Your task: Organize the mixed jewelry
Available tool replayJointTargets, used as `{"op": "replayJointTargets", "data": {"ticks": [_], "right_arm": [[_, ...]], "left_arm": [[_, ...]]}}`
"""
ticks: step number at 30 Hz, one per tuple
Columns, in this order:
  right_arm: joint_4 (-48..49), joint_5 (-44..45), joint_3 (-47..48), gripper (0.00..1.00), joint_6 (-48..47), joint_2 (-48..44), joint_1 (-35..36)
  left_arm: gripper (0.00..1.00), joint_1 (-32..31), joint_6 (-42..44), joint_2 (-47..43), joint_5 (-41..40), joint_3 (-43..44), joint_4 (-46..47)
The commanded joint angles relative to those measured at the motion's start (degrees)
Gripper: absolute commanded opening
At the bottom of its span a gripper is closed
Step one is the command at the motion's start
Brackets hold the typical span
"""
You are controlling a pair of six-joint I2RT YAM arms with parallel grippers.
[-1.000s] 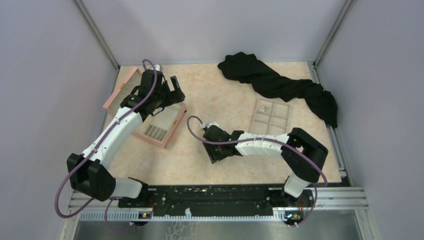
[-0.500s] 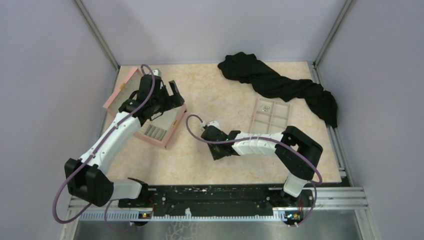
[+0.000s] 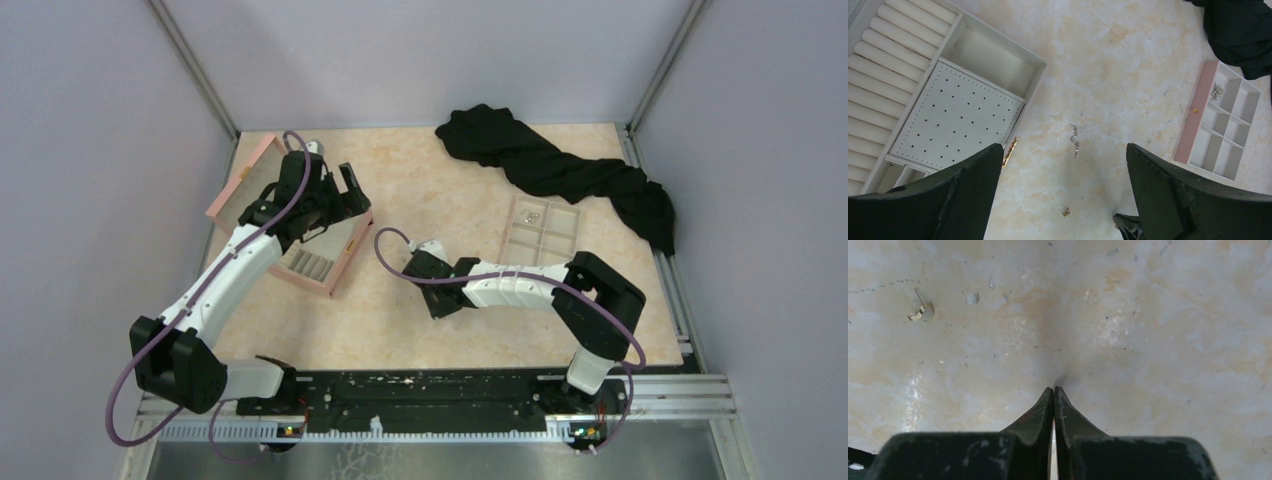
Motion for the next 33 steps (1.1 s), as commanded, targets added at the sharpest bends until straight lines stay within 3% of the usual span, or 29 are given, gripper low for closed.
{"op": "replayJointTargets", "data": {"ticks": [1,12,18,26,33], "right_arm": [[-3.9,4.0,3.5,0.0,1.5,-3.3,0.3],[-7.9,9.1,3.8,0.0,1.1,-9.9,-3.0],[-8.3,8.7,2.8,0.0,-2.4,-14.7,-14.2],[-8.1,6.5,2.3,0.0,-5.4,-17.7,-28.7],[-5.0,6.7,1.7,0.0,-7.8,-14.7,-35.7]], "left_arm": [[0.99,-0.1,-0.6,-1.2,0.6,-0.5,1.7],[0.99,-0.3,1.9,1.1,3.6,0.5,2.4],[0.99,-4.8,8.5,5.7,1.8,7.0,-3.4],[0.99,-5.7,8.0,6.4,4.4,4.9,-1.9],[0.99,-6.2,7.6,7.9,4.6,5.5,-1.3]]}}
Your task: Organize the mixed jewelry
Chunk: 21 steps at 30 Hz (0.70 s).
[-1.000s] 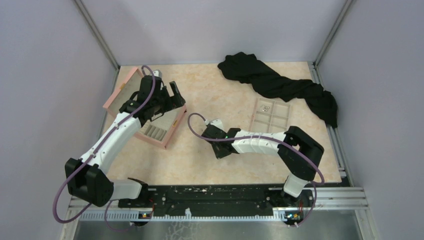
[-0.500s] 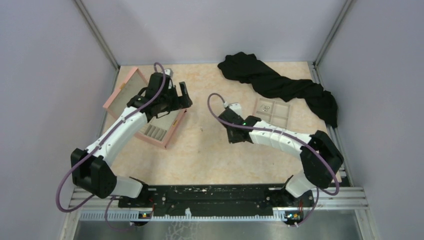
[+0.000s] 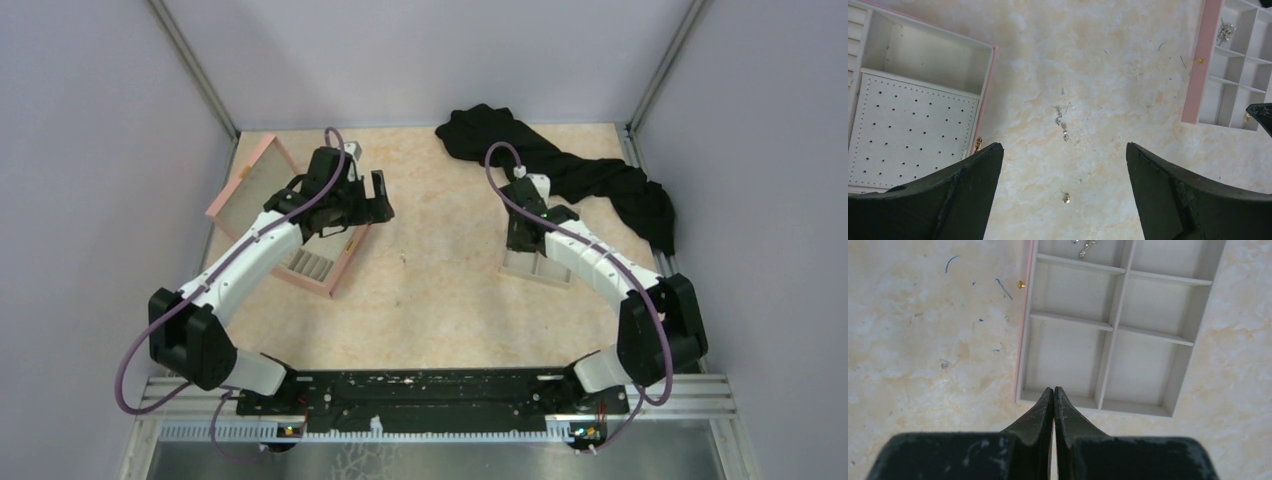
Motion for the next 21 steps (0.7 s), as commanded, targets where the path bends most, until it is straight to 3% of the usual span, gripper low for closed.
{"op": "replayJointTargets", "data": {"ticks": [1,9,20,21], "right_arm": [[3.7,0.1,0.6,0.0,-2.6,1.4,-3.4],[6.9,-1.7,2.2,0.0,-5.0,5.9,-8.3],[8.9,-5.3,2.3,0.0,-5.5,9.5,-8.8],[8.9,-5.7,2.1,0.08,-5.5,9.5,-8.7]], "left_arm": [[0.99,-0.5,0.4,1.4,1.0,0.8,0.8],[0.99,-0.9,-0.1,2.5,1.0,1.5,0.9],[0.99,-1.3,-0.6,4.0,0.9,2.6,0.8],[0.99,-1.4,-0.6,4.0,0.8,2.5,0.8]]}}
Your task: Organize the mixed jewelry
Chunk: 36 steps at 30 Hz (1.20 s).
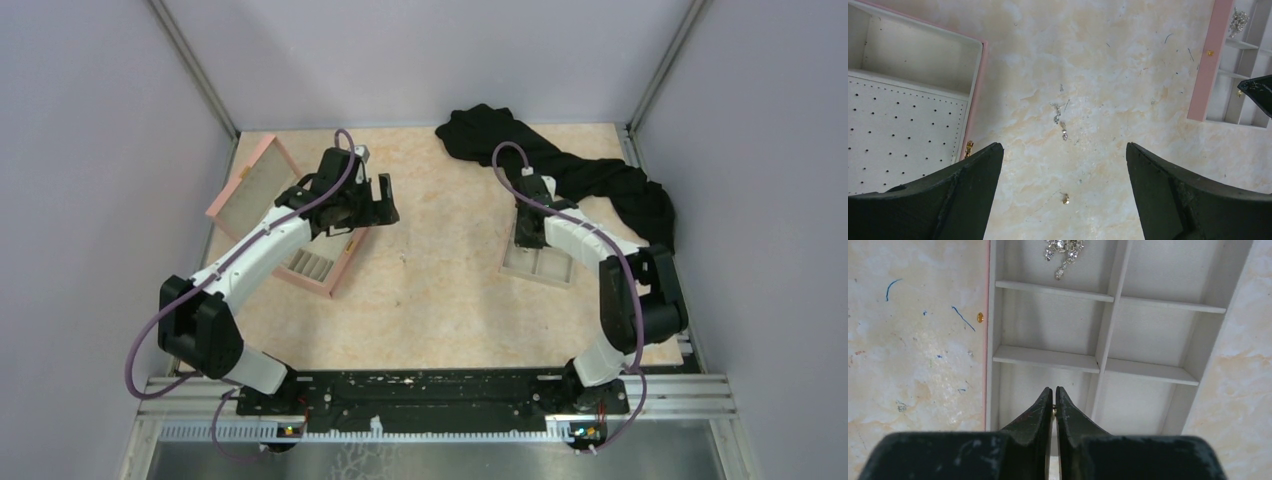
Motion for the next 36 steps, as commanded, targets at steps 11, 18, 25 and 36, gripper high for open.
{"op": "replayJointTargets", "data": {"ticks": [11,18,25,36], "right_arm": [[-1.0,-0.4,4.6,0.3,-4.2,-6.6,6.4],[1.1,-6.8,5.8,0.34,-2.3,-5.4,22.5],[3.8,-12.6,12.0,0.35,7.0,5.5,26.0],[-1.8,-9.0,28.4,0.37,15.9,22.8,29.9]], "left_arm": [[0.99,-0.4,0.1,-2.2,-5.0,-0.3,0.6],[0.98,0.6,0.5,-2.8,-4.6,0.8,-1.1],[0.98,0.8,-0.1,-3.9,-4.7,-0.3,-4.5],[0.98,13.6,-3.8,-7.0,1.7,4.5,-10.3]]}}
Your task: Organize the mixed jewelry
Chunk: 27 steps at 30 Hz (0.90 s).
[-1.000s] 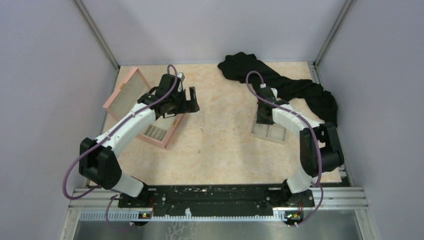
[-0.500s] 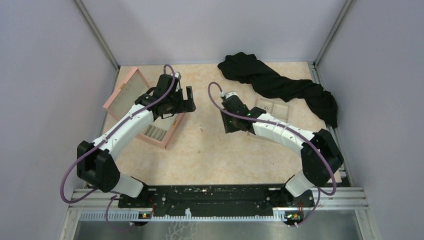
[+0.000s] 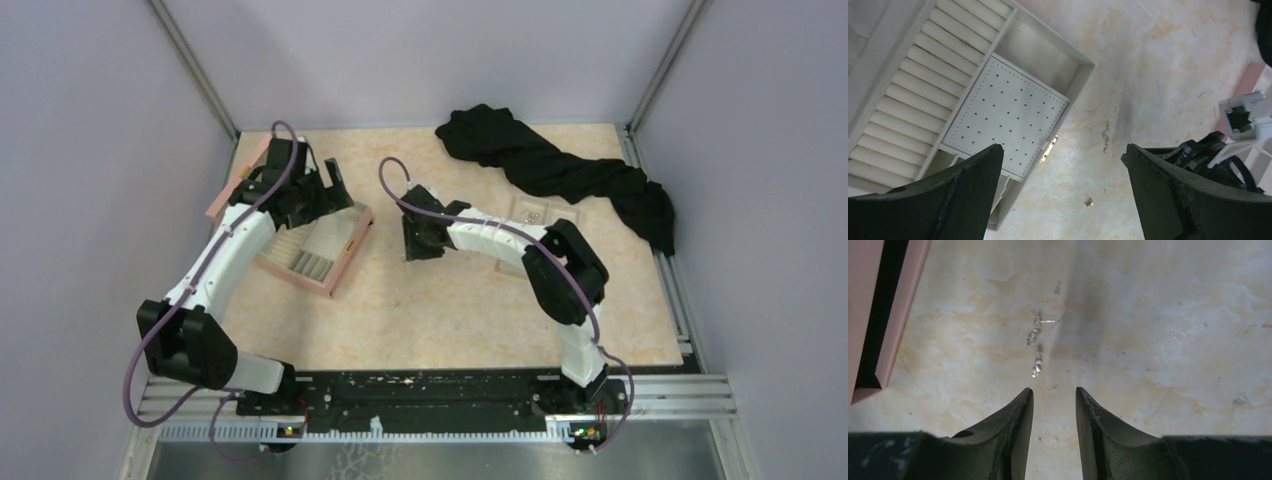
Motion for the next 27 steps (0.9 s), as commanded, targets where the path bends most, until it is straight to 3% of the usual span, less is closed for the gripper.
{"op": "replayJointTargets", "data": {"ticks": [1,8,15,27], "right_arm": [[-3.1,3.8,8.7,0.35,4.2,5.5,1.8],[-8.7,7.9,19.5,0.33,5.7,14.5,2.5],[-10.8,11.1,23.0,0.32,6.5,18.7,2.9],[-16.3,17.5,25.9,0.15,5.5,20.7,5.6]], "left_arm": [[0.98,2.1,-1.5,-2.7,1.6,3.7,-3.2],[0.98,2.4,-3.3,-6.2,-2.1,-0.5,-0.2],[0.98,2.4,-3.9,-7.3,-0.5,-3.0,1.3],[0.98,2.5,-3.6,-7.1,-0.4,-5.1,3.3]]}}
